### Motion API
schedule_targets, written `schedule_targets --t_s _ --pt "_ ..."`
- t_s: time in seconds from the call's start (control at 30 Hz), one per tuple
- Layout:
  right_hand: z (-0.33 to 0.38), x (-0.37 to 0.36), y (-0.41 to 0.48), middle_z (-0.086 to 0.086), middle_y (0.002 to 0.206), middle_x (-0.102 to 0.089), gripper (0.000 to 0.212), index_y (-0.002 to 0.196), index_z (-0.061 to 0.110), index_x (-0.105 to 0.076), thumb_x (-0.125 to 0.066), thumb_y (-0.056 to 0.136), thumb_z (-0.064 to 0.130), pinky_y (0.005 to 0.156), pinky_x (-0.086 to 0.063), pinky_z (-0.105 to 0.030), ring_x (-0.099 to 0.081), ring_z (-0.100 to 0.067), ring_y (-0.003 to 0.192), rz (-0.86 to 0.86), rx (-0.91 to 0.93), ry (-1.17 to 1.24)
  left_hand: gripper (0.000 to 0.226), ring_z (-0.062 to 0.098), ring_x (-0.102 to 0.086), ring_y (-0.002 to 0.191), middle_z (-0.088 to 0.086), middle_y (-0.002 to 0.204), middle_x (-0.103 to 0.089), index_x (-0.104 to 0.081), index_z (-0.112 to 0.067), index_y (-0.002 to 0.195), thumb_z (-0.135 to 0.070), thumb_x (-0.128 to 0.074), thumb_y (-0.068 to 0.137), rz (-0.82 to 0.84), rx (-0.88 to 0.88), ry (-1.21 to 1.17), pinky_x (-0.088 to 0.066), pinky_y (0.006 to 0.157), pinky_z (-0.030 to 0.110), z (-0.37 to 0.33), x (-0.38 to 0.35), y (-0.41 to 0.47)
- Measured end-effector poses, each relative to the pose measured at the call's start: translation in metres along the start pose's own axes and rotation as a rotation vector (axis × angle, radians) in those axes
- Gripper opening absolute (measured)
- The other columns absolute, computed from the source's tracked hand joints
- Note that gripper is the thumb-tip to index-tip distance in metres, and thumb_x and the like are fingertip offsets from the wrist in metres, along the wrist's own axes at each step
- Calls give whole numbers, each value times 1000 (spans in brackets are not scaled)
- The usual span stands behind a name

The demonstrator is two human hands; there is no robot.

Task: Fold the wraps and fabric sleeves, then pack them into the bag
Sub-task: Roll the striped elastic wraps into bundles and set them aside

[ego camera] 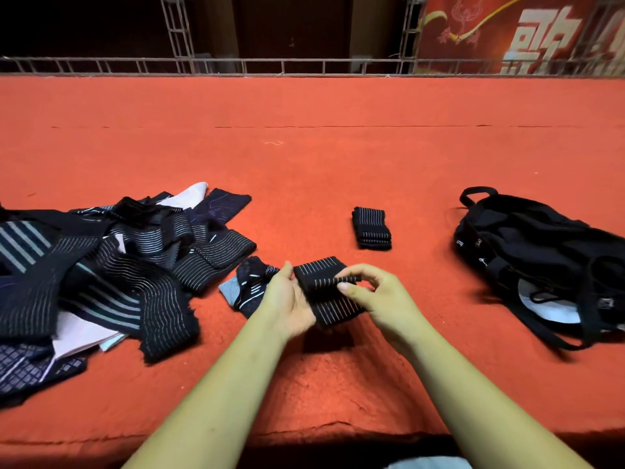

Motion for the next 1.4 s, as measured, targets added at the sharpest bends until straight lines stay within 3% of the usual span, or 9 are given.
schedule_targets --t_s 0.1,0.27,0.5,0.67,0.87,0.97,1.1,1.27,1.4 --pt "-16 0 -4 14 80 -68 18 91 16 -71 -68 87 0 67 -45 -14 -56 0 69 17 15 -108 69 42 -64 110 28 120 -66 -63 2 121 -57 -34 101 -9 -44 39 -47 99 56 0 -1 -4" --pt "-29 -2 -8 16 80 -68 26 88 22 -69 -65 87 -4 76 -45 -15 -58 3 76 56 30 -190 41 39 -67 102 27 122 -65 -58 4 128 -22 -53 98 -130 -158 112 -59 78 45 1 1 -3" --pt "-37 -15 -12 2 61 -46 17 77 15 -45 -54 64 9 50 -36 -20 -42 -7 51 33 -160 62 28 36 -64 103 25 118 -66 -56 0 124 -4 -49 98 -136 -397 208 -48 99 62 5 5 6" --pt "-37 -21 -3 -5 72 -54 9 105 17 -41 -49 102 18 50 -44 -29 -52 -16 57 -134 -207 -44 24 30 -63 99 17 109 -67 -55 -1 123 -11 -47 102 -16 -533 289 -49 97 51 9 -1 1" --pt "-54 -32 -15 -8 79 -60 29 110 22 -45 -42 98 -5 49 -48 -27 -58 -13 51 3 -120 -166 15 19 -63 83 9 94 -68 -58 -4 110 -15 -50 103 -69 -677 548 -51 79 35 6 -5 2" --pt "-55 -27 -10 -6 86 -65 23 108 18 -51 -53 95 -1 62 -52 -26 -64 -13 67 11 -126 -141 12 16 -63 82 7 94 -68 -58 -7 107 -13 -49 104 -74 -694 597 -52 76 28 5 -3 7" --pt "-39 -9 14 4 81 -62 11 104 7 -59 -57 99 17 60 -42 -12 -58 4 68 -147 -106 -82 13 24 -67 94 13 105 -71 -60 -12 107 -19 -50 104 -18 -664 642 -51 92 46 5 -5 18" --pt "-30 4 48 -3 90 -70 18 95 14 -64 -47 101 14 75 -50 -32 -64 -15 80 -279 15 -180 12 11 -67 90 2 102 -71 -60 -17 109 -21 -50 104 -7 -665 724 -54 85 33 7 -27 40" --pt "-29 31 87 -4 81 -66 17 87 10 -60 -50 96 22 70 -47 -36 -60 -17 73 -403 124 -256 11 4 -62 78 -1 95 -66 -58 -14 107 -22 -52 102 1 -592 823 -49 66 14 3 -46 68"
Point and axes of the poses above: each hand's wrist, its own y-axis towards the middle knuckle, its own x-axis out of the back of the hand, z = x × y, the point moved 1 cm from there along y, towards the middle knuckle
